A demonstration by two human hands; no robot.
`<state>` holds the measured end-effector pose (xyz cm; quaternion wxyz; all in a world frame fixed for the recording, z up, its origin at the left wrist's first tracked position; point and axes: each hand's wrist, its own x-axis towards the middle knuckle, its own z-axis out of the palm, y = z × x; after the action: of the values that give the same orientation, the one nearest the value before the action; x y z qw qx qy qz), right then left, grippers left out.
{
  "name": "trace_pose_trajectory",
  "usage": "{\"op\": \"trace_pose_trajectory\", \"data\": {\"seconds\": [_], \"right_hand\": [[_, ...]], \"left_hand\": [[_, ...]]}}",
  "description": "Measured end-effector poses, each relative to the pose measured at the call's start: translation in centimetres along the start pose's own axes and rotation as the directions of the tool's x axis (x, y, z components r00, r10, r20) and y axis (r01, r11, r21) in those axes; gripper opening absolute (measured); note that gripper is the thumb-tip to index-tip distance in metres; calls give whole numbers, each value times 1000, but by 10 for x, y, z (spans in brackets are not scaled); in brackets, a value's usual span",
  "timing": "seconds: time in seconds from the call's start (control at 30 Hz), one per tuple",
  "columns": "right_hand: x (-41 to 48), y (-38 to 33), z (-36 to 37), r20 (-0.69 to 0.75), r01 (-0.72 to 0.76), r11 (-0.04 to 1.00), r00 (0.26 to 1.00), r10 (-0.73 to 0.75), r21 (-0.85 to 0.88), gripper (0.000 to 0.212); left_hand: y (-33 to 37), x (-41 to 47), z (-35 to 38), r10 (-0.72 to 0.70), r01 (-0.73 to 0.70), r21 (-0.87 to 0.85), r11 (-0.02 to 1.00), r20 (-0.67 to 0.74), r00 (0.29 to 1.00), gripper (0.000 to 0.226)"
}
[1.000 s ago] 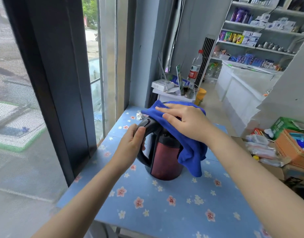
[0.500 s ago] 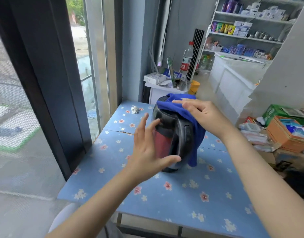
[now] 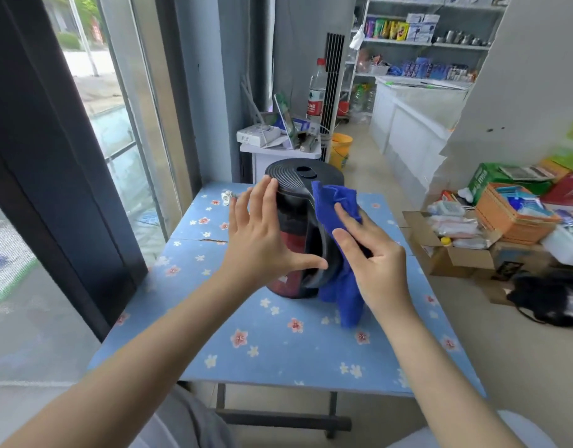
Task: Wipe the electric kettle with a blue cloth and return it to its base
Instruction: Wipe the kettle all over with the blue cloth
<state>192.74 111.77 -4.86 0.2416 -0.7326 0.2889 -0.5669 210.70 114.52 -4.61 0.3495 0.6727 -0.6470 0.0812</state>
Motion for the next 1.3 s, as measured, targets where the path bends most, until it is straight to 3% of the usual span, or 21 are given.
{"op": "trace_pose_trajectory", "data": {"seconds": [0.1,0.23,0.3,0.47,0.67,0.77,0.87,1.0,1.07,1.13,1.3], "right_hand": [[-15,3,2,-41,61,997,997,-63,-47,40],[-17,1,15,-85,21,1000,996,-23,-13,42],[-15,0,24,-95,9,1000,995,-9,-6,42],[-36,20,32,-228,-50,998,972,54,25,42],[-38,26,27,-192,-361,900,892,409,244,40],[-12,13,28,-220,-344,887,881,419,309,41],[3,21,41,-254,-359,866,853,456,349,42],[-28,47,82,-221,-561,721,706,673,407,46],[-47,48,93,-137,-681,604,609,781,415,38],[-49,43,94,-98,-698,534,562,821,478,27],[-55,34,103,-180,-612,651,652,737,449,41]], "left_hand": [[-8,12,-19,105,-112,52,992,131,986,129],[-38,50,-53,262,-277,33,960,231,937,57],[-43,56,-54,258,-259,-31,965,271,927,45],[-43,40,-48,229,-229,-17,973,141,963,51],[-32,24,-44,290,-275,243,930,-29,957,71],[-37,29,-48,267,-263,189,946,1,964,73],[-45,25,-44,234,-236,22,971,58,970,78],[-44,21,-40,239,-239,34,970,6,971,77],[-46,21,-40,234,-233,49,971,0,972,77],[-48,22,-40,231,-230,64,971,-4,973,78],[-44,23,-37,239,-237,71,969,-16,971,79]]}}
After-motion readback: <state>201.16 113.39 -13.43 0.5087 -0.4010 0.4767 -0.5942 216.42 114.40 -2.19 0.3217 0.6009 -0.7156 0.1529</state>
